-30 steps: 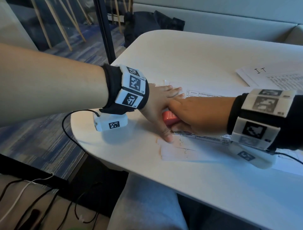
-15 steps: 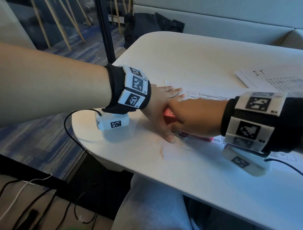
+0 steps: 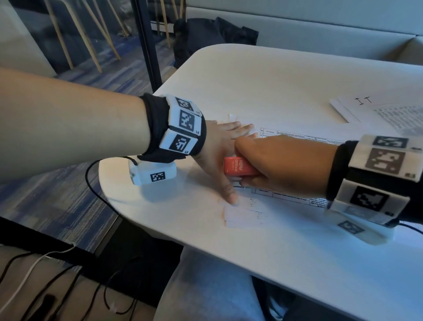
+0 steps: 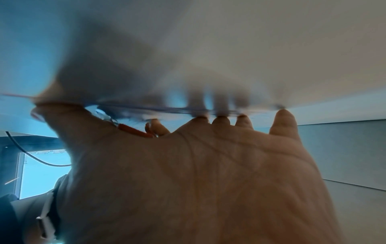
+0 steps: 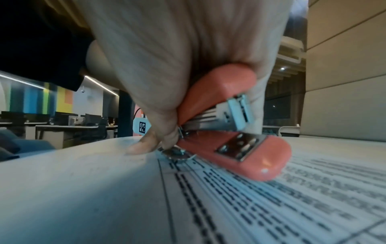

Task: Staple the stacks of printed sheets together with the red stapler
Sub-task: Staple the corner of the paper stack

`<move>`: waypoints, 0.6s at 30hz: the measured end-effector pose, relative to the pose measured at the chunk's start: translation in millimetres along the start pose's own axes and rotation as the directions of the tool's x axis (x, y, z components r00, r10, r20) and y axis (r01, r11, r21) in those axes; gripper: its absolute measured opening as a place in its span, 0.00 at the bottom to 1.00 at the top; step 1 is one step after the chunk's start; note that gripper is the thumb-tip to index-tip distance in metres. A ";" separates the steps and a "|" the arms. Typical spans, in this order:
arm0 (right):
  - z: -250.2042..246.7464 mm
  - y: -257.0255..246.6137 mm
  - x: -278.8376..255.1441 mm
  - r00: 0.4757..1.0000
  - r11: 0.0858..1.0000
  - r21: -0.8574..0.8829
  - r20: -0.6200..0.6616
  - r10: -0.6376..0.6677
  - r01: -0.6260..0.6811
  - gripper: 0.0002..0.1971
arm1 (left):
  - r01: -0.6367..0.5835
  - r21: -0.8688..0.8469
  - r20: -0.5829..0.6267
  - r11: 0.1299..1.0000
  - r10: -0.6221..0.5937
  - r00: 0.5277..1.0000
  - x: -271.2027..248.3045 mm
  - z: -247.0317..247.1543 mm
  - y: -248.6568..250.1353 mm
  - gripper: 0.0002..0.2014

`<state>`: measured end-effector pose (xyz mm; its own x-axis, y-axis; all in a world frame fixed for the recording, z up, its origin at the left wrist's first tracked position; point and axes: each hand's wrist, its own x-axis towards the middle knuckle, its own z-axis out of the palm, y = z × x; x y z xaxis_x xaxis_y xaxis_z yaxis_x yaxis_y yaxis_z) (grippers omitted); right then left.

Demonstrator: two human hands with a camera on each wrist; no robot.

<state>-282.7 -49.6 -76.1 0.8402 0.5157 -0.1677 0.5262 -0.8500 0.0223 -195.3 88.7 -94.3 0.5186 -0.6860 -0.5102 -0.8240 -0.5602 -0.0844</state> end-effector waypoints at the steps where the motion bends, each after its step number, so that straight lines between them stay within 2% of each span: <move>1: -0.8 0.5 -1.8 1.000 1.000 -0.019 -0.004 -0.004 0.004 0.18 | -0.009 0.008 0.006 1.000 0.009 1.000 0.7 0.1 -0.6 0.69; 3: -3.9 4.6 -3.8 0.999 1.000 0.006 0.013 0.029 -0.029 0.19 | -0.057 0.019 -0.001 0.998 0.057 0.998 1.8 0.3 -0.4 0.66; 5: -9.1 12.1 -4.6 0.995 0.988 0.113 0.040 0.096 -0.100 0.19 | -0.062 0.002 -0.014 0.998 0.062 0.998 -0.3 -2.1 -0.3 0.62; 7: -15.4 21.6 -5.7 0.989 0.969 0.199 0.042 0.141 -0.147 0.17 | -0.046 -0.144 -0.052 0.989 0.039 0.998 -6.7 -10.6 0.5 0.56; 9: -20.7 28.0 -7.2 0.985 0.958 0.231 0.033 0.168 -0.171 0.18 | -0.051 -0.340 -0.127 0.939 0.008 0.992 -14.0 -21.0 3.6 0.44; 11: -23.9 31.0 -8.6 0.981 0.951 0.241 0.016 0.194 -0.192 0.19 | -0.050 -0.464 -0.208 0.885 -0.054 0.977 -18.6 -27.7 6.7 0.32; 14: -26.1 29.9 -8.8 0.974 0.945 0.251 -0.032 0.223 -0.208 0.20 | -0.098 -0.677 -0.246 0.730 -0.099 0.964 -17.5 -27.0 8.4 0.16; 18: -27.6 27.4 -10.1 0.964 0.948 0.231 -0.098 0.247 -0.219 0.22 | -0.109 -0.931 -0.141 0.347 -0.068 0.988 -20.2 -16.4 10.8 0.10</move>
<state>-273.1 -75.1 -46.6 0.9527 0.2981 -0.0595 0.2846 -0.9434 -0.1700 -210.9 88.9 -70.9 0.6003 -0.7050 -0.3778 -0.1305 -0.5523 0.8234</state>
